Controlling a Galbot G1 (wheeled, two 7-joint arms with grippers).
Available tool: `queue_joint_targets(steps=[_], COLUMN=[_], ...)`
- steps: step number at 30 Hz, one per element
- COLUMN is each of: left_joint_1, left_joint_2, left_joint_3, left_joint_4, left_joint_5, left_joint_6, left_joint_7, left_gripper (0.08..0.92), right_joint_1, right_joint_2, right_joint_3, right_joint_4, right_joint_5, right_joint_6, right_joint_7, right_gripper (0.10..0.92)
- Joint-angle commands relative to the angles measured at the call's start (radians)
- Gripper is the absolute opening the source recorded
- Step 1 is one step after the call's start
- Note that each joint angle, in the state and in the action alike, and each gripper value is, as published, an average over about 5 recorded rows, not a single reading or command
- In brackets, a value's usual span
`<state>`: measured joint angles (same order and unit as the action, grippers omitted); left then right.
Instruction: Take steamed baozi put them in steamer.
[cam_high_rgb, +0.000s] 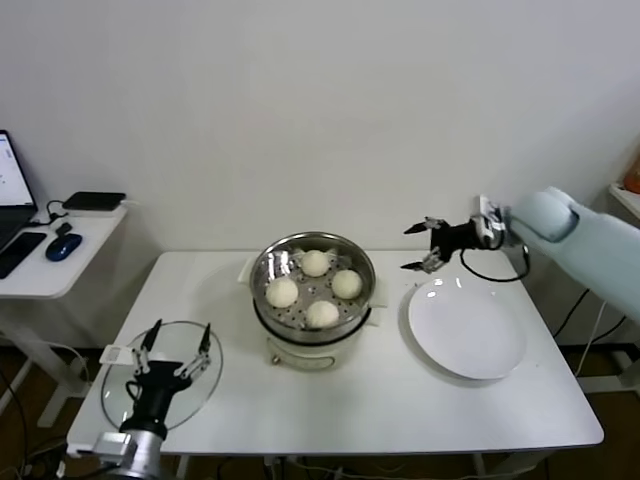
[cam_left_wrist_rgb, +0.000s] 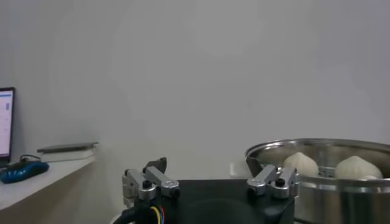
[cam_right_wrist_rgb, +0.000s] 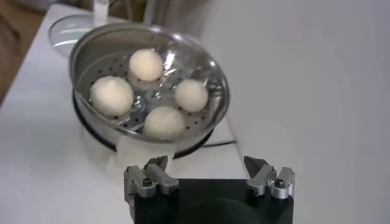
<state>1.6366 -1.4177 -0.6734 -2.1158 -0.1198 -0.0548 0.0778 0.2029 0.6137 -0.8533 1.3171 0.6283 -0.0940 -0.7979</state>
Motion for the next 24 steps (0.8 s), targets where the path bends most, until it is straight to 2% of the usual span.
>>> queue_joint_targets(steps=[1, 8, 12, 17, 24], left_joint_1=[0.019, 0.013, 0.004, -0.018, -0.042], left_joint_2=[-0.020, -0.020, 0.003, 0.044, 0.063], left_joint_3=[0.022, 0.030, 0.024, 0.017, 0.023], left_joint_4=[-0.019, -0.013, 0.007, 0.054, 0.060], left_joint_5=[0.026, 0.034, 0.027, 0.012, 0.010], left_joint_6=[0.000, 0.007, 0.000, -0.029, -0.021], left_joint_7=[-0.003, -0.020, -0.025, -0.026, -0.030], left_gripper=[0.823, 0.823, 0.823, 0.823, 0.823], right_joint_1=[-0.913, -1.235, -1.353, -1.464, -1.585], right_joint_2=[-0.066, 0.192, 0.328, 0.461, 0.612], right_joint_3=[0.972, 1.274, 1.377, 1.420, 1.436], right_joint_4=[0.233, 0.305, 0.339, 0.383, 0.415], right_joint_5=[-0.117, -0.219, -0.273, -0.322, -0.364], right_joint_6=[0.119, 0.214, 0.277, 0.342, 0.411], right_joint_7=[0.373, 0.505, 0.560, 0.605, 0.616], right_gripper=[0.823, 0.823, 0.823, 0.823, 0.823])
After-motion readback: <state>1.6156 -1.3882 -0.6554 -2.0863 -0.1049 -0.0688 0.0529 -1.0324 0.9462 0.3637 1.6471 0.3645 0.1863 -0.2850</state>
